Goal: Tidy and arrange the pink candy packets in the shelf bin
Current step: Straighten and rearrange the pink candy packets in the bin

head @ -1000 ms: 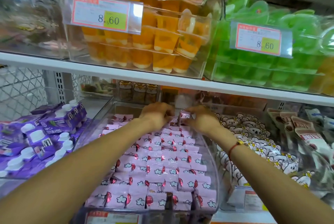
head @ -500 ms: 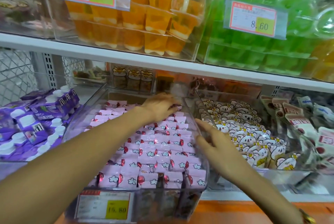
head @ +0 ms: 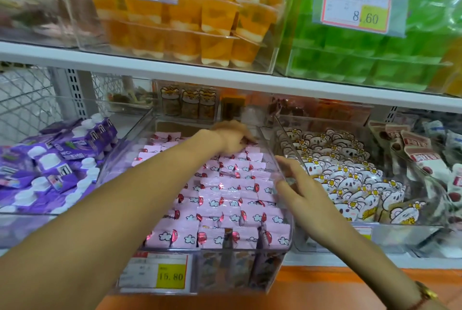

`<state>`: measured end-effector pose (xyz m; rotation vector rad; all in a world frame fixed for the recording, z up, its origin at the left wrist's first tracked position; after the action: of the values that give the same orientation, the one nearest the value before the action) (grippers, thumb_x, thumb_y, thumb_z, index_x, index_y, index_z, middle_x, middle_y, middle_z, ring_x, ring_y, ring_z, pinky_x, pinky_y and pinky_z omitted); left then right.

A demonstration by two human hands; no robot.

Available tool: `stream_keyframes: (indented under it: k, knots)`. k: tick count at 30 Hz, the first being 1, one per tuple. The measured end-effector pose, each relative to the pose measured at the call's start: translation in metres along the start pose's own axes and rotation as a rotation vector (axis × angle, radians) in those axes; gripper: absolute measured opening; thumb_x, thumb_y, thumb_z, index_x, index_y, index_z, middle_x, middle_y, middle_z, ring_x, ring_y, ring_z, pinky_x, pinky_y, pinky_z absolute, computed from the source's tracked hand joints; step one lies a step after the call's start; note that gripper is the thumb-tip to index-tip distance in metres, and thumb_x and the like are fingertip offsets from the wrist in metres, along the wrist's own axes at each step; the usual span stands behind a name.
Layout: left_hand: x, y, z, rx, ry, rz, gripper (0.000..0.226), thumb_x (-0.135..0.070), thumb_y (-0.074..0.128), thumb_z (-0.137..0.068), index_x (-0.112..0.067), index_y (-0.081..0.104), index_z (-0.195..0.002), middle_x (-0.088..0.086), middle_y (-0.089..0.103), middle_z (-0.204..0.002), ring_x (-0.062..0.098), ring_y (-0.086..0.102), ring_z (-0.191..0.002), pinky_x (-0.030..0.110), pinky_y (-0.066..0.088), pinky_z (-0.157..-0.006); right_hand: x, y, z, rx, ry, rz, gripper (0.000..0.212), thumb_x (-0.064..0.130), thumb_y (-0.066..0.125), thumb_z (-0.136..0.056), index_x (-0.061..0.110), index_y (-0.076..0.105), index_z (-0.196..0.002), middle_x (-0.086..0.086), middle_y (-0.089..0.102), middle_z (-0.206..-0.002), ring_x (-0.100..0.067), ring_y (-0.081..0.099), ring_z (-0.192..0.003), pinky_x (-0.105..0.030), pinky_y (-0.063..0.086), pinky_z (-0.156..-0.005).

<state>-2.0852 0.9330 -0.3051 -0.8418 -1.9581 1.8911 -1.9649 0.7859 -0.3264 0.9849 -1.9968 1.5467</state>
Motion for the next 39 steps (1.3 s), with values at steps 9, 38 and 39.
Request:
stream_keyframes:
  k: [9, 38, 39]
  knots:
    - [-0.005, 0.014, 0.011, 0.139, -0.144, 0.1, 0.053, -0.004, 0.034, -0.099, -0.024, 0.029, -0.147, 0.014, 0.05, -0.133, 0.025, 0.054, -0.101, 0.031, 0.044, -0.079, 0.0, 0.0, 0.002, -0.011, 0.02, 0.031, 0.039, 0.028, 0.041, -0.098, 0.036, 0.037, -0.136, 0.033, 0.052, -0.104, 0.001, 0.061, -0.076, -0.015, 0.043, -0.069]
    - [0.053, -0.014, 0.236, -0.546, -0.769, 0.211, 0.022, -0.018, 0.043, -0.096, -0.002, 0.057, -0.103, 0.02, 0.064, -0.097, 0.042, 0.059, -0.095, 0.04, 0.043, -0.072, 0.022, 0.002, 0.007, -0.098, 0.159, 0.459, 0.019, 0.011, 0.048, -0.089, 0.01, 0.053, -0.107, -0.012, 0.068, -0.079, -0.03, 0.065, -0.072, -0.034, 0.052, -0.062]
    - [0.053, -0.013, 0.237, -0.599, -0.782, 0.256, 0.022, -0.018, 0.044, -0.097, -0.004, 0.06, -0.105, 0.018, 0.065, -0.095, 0.041, 0.06, -0.094, 0.04, 0.043, -0.072, 0.022, 0.0, 0.008, -0.121, 0.159, 0.433, 0.017, 0.01, 0.049, -0.088, 0.01, 0.057, -0.103, -0.01, 0.068, -0.074, -0.029, 0.064, -0.067, -0.03, 0.05, -0.057]
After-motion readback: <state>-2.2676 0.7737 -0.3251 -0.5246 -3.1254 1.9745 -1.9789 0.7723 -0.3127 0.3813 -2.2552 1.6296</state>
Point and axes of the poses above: each hand's wrist, its own z-axis away from the middle knuckle, its own y-axis out of the palm, x = y × z, the point moved 5 cm from there along -z, towards the middle knuckle
